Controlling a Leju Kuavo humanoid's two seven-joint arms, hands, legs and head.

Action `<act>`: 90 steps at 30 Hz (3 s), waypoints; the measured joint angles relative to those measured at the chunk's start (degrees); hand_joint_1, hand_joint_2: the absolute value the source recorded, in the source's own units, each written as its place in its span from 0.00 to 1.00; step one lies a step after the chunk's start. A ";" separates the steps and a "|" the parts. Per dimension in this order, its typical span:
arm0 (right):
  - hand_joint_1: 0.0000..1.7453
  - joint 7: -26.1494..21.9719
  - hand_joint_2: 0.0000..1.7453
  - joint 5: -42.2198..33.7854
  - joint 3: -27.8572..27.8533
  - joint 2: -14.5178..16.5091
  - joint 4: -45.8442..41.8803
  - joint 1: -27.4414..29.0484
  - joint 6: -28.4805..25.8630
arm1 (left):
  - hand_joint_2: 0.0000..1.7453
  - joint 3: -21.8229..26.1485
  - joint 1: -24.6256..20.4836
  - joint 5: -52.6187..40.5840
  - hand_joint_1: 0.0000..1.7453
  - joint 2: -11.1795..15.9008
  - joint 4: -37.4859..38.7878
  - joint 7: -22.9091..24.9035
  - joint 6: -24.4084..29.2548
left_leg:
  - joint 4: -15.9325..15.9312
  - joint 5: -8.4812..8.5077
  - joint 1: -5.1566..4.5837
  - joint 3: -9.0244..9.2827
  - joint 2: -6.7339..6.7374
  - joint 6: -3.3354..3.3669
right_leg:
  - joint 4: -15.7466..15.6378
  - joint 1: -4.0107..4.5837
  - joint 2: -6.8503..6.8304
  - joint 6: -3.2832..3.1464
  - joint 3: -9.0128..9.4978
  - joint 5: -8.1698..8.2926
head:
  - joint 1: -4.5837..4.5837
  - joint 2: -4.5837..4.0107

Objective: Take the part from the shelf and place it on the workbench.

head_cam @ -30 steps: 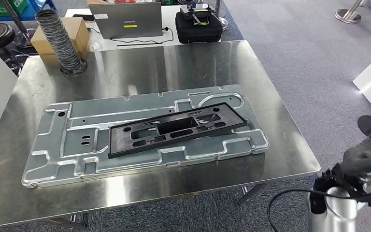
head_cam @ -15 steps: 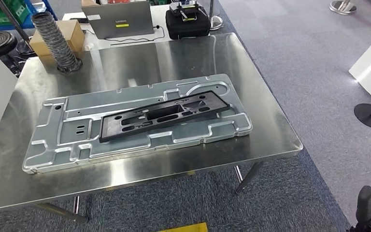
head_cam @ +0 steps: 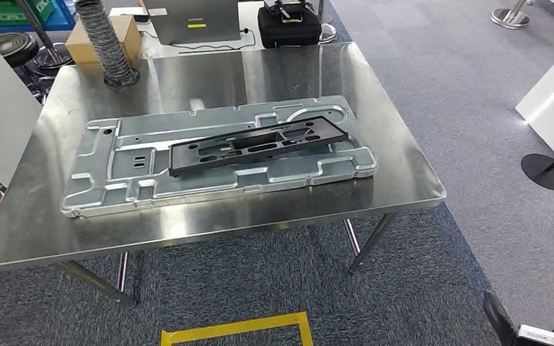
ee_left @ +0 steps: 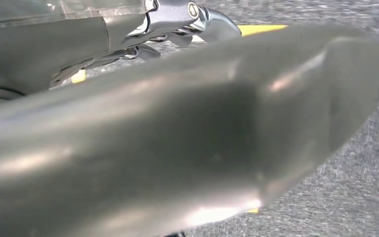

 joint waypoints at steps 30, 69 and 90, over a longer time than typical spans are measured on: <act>0.00 19.37 1.00 27.49 -9.61 -4.69 78.60 -12.88 -11.88 | 0.00 -0.27 0.09 -1.98 0.00 -1.55 0.02 -0.79 1.45 | -0.03 -0.88 0.13 0.90 0.34 0.12 | -2.02 -0.12 -0.21 0.19 1.42 0.85 | 0.06 0.01; 0.00 25.21 1.00 32.77 -4.23 -0.94 82.04 -15.25 -9.32 | 0.00 -1.41 -0.10 -3.05 0.00 0.78 0.02 -0.97 1.53 | 2.21 3.12 -0.47 -6.56 0.21 -0.23 | -6.93 0.44 -0.20 -0.74 12.84 -0.40 | 0.32 0.01; 0.00 22.81 1.00 27.88 -6.09 -0.68 82.14 -15.56 3.94 | 0.00 -1.05 0.05 -1.99 0.00 0.90 0.02 1.23 2.54 | 2.67 -0.85 1.04 -2.44 -0.27 -0.66 | -4.78 -0.02 -0.41 0.49 7.09 -0.26 | 0.31 0.00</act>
